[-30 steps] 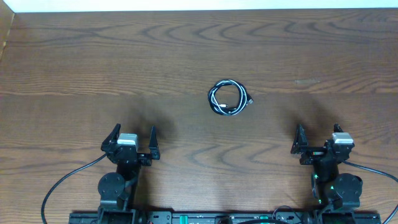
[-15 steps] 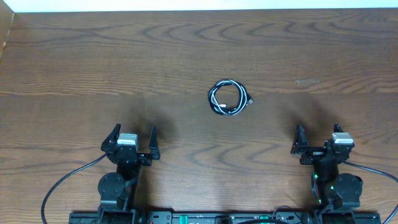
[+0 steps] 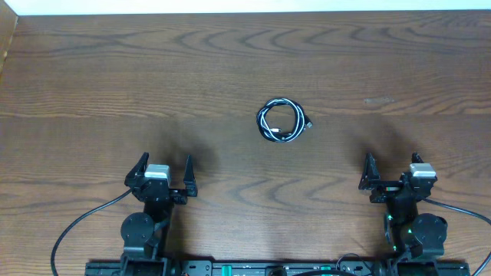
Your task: Untangle cables
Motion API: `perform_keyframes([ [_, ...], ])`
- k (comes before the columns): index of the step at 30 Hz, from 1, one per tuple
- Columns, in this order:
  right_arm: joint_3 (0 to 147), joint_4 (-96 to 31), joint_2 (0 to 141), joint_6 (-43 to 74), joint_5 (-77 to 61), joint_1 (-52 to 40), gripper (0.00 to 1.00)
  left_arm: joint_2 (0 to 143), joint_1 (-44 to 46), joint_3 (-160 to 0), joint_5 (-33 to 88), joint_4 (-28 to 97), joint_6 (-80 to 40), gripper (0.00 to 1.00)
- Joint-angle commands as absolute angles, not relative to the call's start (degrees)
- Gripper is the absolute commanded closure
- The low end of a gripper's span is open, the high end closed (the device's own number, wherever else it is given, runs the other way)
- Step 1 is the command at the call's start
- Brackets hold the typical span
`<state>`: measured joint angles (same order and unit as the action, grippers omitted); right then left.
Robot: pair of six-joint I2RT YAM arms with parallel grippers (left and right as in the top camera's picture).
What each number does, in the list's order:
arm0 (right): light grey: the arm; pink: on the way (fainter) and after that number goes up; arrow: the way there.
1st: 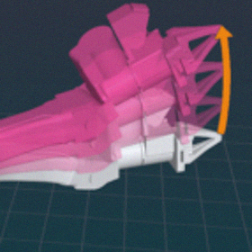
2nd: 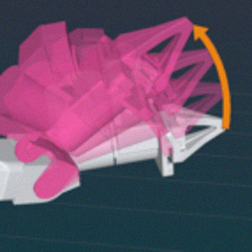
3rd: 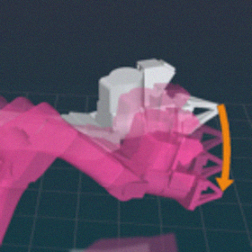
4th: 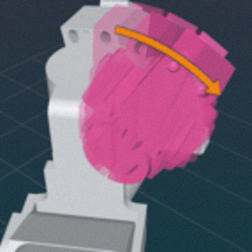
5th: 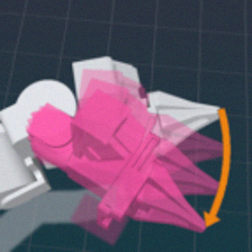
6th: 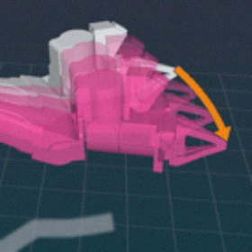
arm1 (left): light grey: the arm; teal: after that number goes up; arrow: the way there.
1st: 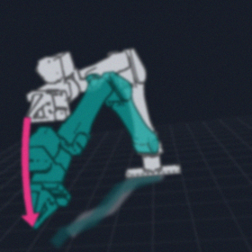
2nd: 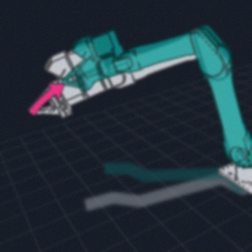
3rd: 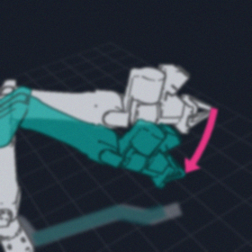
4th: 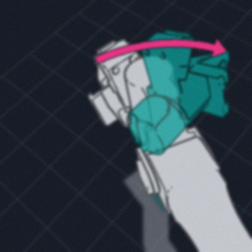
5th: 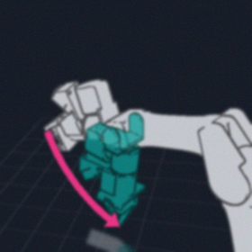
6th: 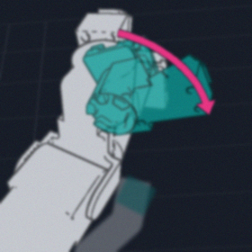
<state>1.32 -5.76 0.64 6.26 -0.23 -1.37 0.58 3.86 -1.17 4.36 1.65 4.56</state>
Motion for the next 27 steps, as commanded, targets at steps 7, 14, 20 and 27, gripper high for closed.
perform_keyframes([
  [7, 0.97, -5.69, 0.64, 5.50, -0.38, -1.58, 0.01, 0.30, 3.66, -0.23, 5.54, 3.60, 5.13, 0.02],
  [14, 0.97, -5.69, 0.64, 5.50, -0.36, -1.58, 0.01, 0.30, 3.66, -0.23, 4.69, 3.62, 5.76, 0.02],
  [20, 0.97, -5.69, 0.64, 5.50, -0.36, -1.58, 0.01, 0.30, 3.66, -0.23, 2.74, 2.68, 5.76, 0.02],
  [27, 0.97, -5.69, 0.64, 5.50, -0.38, -1.58, 0.01, 1.30, 3.66, -0.43, 7.31, 3.64, 2.70, 0.02],
])
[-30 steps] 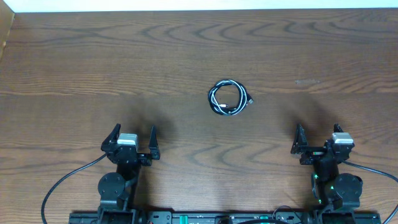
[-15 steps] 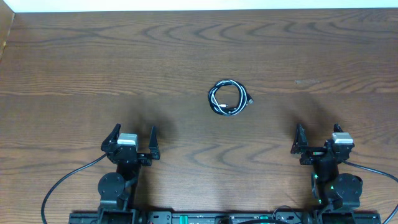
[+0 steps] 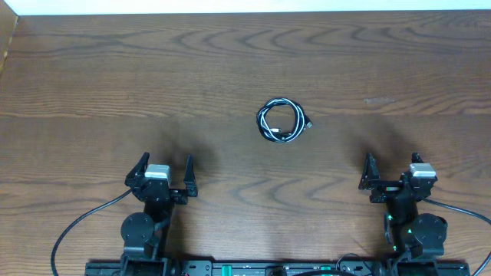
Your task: Untangle cables
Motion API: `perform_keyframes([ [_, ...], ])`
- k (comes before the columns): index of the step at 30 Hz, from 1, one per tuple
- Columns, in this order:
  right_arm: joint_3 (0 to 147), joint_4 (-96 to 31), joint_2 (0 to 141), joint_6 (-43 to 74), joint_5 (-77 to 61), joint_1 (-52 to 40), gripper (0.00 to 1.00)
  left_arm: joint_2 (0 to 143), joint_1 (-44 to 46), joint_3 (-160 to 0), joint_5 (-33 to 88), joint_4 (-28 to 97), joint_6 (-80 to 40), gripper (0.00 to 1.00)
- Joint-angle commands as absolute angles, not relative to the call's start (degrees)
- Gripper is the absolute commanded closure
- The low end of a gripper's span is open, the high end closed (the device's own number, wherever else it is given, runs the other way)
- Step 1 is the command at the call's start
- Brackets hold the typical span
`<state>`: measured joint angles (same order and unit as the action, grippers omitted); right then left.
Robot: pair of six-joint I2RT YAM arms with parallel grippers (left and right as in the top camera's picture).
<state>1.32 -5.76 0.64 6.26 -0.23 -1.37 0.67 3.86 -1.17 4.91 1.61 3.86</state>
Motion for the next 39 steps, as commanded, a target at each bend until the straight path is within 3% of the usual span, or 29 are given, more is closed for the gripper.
perform_keyframes([
  [1, 0.97, -5.69, 0.64, 5.50, -0.38, -1.58, 0.01, 1.32, 3.66, -0.71, 7.33, 4.21, 2.59, 0.02],
  [11, 0.97, -5.69, 0.64, 5.50, -0.36, -1.58, 0.01, 1.34, 3.66, -13.74, 7.55, 25.58, -0.27, 0.02],
  [27, 0.97, -5.52, 0.64, 5.50, -0.38, -1.58, 0.01, 3.29, 3.66, -38.17, 10.09, 45.63, -0.30, 0.02],
  [39, 0.97, -5.54, 0.67, 5.74, -2.81, -1.61, 0.01, 16.73, 3.66, -50.39, 11.62, 50.76, -0.75, 0.02],
])
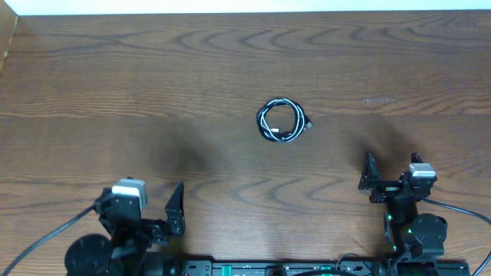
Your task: Untangle cables
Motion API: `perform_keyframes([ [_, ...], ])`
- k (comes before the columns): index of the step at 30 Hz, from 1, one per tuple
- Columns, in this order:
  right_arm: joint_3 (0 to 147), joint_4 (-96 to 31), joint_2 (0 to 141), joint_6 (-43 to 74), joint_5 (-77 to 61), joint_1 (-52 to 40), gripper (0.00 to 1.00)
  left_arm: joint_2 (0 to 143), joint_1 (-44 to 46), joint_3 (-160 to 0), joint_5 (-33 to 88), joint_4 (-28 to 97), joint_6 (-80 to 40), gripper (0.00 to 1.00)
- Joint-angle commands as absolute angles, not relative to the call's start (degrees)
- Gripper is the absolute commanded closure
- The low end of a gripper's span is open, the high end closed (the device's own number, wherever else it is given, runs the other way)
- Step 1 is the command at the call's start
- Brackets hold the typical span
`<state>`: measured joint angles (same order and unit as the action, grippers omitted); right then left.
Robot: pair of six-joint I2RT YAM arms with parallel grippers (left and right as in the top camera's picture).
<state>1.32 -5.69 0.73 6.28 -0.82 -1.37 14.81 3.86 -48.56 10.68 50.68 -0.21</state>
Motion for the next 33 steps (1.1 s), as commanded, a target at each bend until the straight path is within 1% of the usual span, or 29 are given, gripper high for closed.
perform_keyframes([
  [1, 0.99, -5.54, 0.67, 5.74, -2.79, -1.61, 0.01, 16.73, 3.66, -50.39, 11.57, 51.11, -0.75, 0.02],
  [4, 1.02, -5.54, 0.64, 5.76, -3.29, -1.61, 0.01, 16.71, 3.66, -50.37, 11.60, 52.64, -0.75, 0.02],
  [8, 3.64, -7.55, 0.64, 5.74, -9.39, -1.58, 0.01, 16.71, 3.66, -50.37, 13.54, 49.87, -2.70, 0.02],
  [11, 9.23, -13.02, 0.64, 6.13, -9.26, -1.58, 0.01, 16.73, 3.66, -50.37, 12.95, 49.87, -2.66, 0.02],
  [14, 18.35, -20.38, 0.73, 5.23, -6.90, -1.58, 0.01, 16.80, 3.66, -50.37, 11.11, 49.10, -2.68, 0.02],
  [18, 28.97, -26.28, 2.26, 4.12, -6.28, -1.58, 0.01, 18.65, 3.66, -50.37, 12.16, 46.72, -2.68, 0.02],
  [24, 48.40, -37.67, 13.26, 1.85, -6.48, -1.61, 0.01, 28.60, 3.66, -50.39, 22.94, 40.07, -2.61, 0.02],
  [30, 62.54, -48.40, 27.16, 0.27, -6.61, -1.61, 0.01, 34.98, 3.66, -50.54, 25.06, 35.11, -2.66, 0.02],
  [33, 67.53, -50.35, 35.66, -4.71, -6.57, -1.58, 0.01, 36.29, 3.66, -50.54, 25.08, 32.67, -1.15, 0.02],
])
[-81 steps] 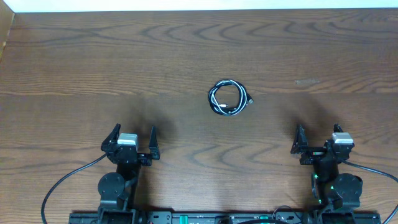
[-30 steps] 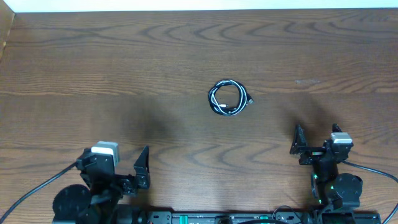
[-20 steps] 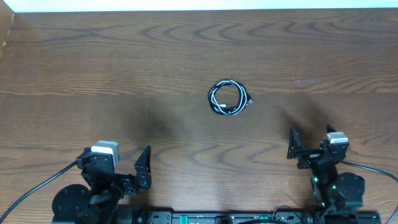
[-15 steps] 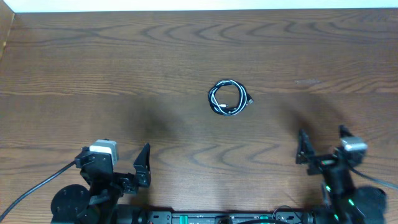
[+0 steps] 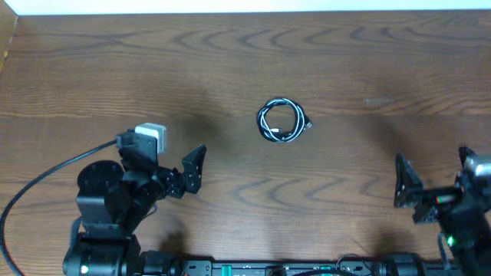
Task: Untangle cables
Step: 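Move the left gripper toward the coiled black and white cables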
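A small coil of black and white cable (image 5: pixel 282 121) lies on the wooden table (image 5: pixel 245 61), a little right of centre, with a plug end sticking out at its right side. My left gripper (image 5: pixel 175 159) hangs near the front left, well short of the coil and to its left; its jaws stand apart and hold nothing. Only one of its fingers (image 5: pixel 193 167) shows plainly, the other is under the wrist camera. At the front right corner, my right gripper (image 5: pixel 434 175) is open and empty, far from the coil.
The left arm's black supply cord (image 5: pixel 46 172) loops across the front left of the table. The arm bases and a black rail (image 5: pixel 253 268) line the near edge. A pale wall edge runs along the far side.
The left arm has come up and to the right, its gripper now nearer the coil. The right arm has shifted right, toward the frame's edge. The coil has not moved.
Both arms sat at the near edge with open jaws for the first two moments, the coil untouched mid-table. Then the left arm was further left and lower in view. Now it reaches toward the middle, and the right arm has moved right.
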Motion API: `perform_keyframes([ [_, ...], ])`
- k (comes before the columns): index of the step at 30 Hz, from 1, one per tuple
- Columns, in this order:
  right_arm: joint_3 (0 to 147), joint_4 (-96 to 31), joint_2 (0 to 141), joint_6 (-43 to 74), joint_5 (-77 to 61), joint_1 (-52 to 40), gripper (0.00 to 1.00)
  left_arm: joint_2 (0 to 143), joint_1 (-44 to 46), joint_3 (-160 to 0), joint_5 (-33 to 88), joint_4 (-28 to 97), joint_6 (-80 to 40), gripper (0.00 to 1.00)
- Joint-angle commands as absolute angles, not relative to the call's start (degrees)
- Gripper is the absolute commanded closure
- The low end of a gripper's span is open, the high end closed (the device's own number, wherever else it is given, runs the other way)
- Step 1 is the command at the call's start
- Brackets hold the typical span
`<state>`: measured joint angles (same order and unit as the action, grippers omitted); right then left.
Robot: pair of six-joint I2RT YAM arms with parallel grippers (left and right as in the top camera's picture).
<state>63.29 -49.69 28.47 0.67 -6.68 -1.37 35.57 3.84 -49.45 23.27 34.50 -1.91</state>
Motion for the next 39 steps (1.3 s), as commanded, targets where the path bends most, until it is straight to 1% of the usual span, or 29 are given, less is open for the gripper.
perform_keyframes([
  [1, 68.25, -50.22, 37.58, -5.50, -6.57, -1.58, 0.01, 36.42, 3.66, -50.54, 25.08, 31.90, -0.21, 0.02],
  [8, 73.52, -50.39, 54.78, -5.39, -6.46, -1.58, 0.01, 36.49, 3.66, -50.54, 25.06, 22.96, 1.26, 0.02],
  [13, 73.82, -50.87, 62.08, -3.27, -5.74, -1.43, 0.01, 36.49, 3.66, -50.54, 25.04, 26.17, 1.26, 0.02],
  [17, 73.82, -51.29, 62.52, -4.82, -4.71, -1.45, 0.01, 36.49, 3.66, -50.54, 24.91, 29.28, 1.30, 0.02],
  [18, 73.82, -51.68, 62.33, -4.80, -5.02, -1.45, 0.01, 36.58, 3.66, -50.52, 24.84, 29.19, 1.50, 0.01],
  [19, 73.82, -51.59, 62.26, -4.80, -5.04, -1.50, 0.01, 36.75, 3.66, -50.52, 24.86, 28.25, 1.45, 0.07],
  [22, 73.80, -51.72, 62.26, -4.84, -7.99, -1.50, 0.01, 37.82, 3.66, -50.52, 24.86, 25.43, 1.45, 0.11],
  [24, 73.80, -51.44, 62.26, -4.71, -7.18, -1.48, 0.01, 40.03, 3.66, -50.54, 24.23, 24.05, 2.33, 0.11],
  [26, 73.80, -51.05, 62.26, 0.05, -3.97, -1.48, 0.01, 42.68, 3.66, -50.61, 23.29, 24.05, 3.42, 0.11],
  [29, 73.80, -51.13, 62.28, 3.90, 0.14, -1.48, 0.01, 46.50, 3.66, -50.74, 22.44, 23.40, 3.42, 0.11],
  [32, 73.82, -51.03, 62.74, 4.45, 1.02, -1.48, 0.01, 49.60, 3.66, -51.51, 22.44, 21.58, 3.40, 0.11],
  [34, 73.82, -51.05, 63.66, 4.47, 1.41, -1.48, 0.01, 51.51, 3.66, -52.47, 22.48, 19.55, 3.38, 0.15],
  [35, 73.82, -50.98, 64.29, 4.47, 1.39, -1.48, 0.04, 52.36, 3.66, -53.19, 22.50, 18.63, 3.36, 0.23],
  [37, 73.82, -50.76, 65.36, 4.47, 1.37, -1.48, 0.31, 52.95, 3.66, -54.06, 22.50, 18.28, 3.38, 0.46],
  [38, 73.82, -50.61, 65.87, 4.47, 1.37, -1.48, 0.54, 53.12, 3.66, -54.39, 22.48, 18.22, 3.38, 0.53],
  [39, 73.82, -50.41, 66.89, 4.80, 1.37, -1.48, 0.75, 53.17, 3.66, -54.65, 22.48, 17.61, 3.38, 0.73],
])
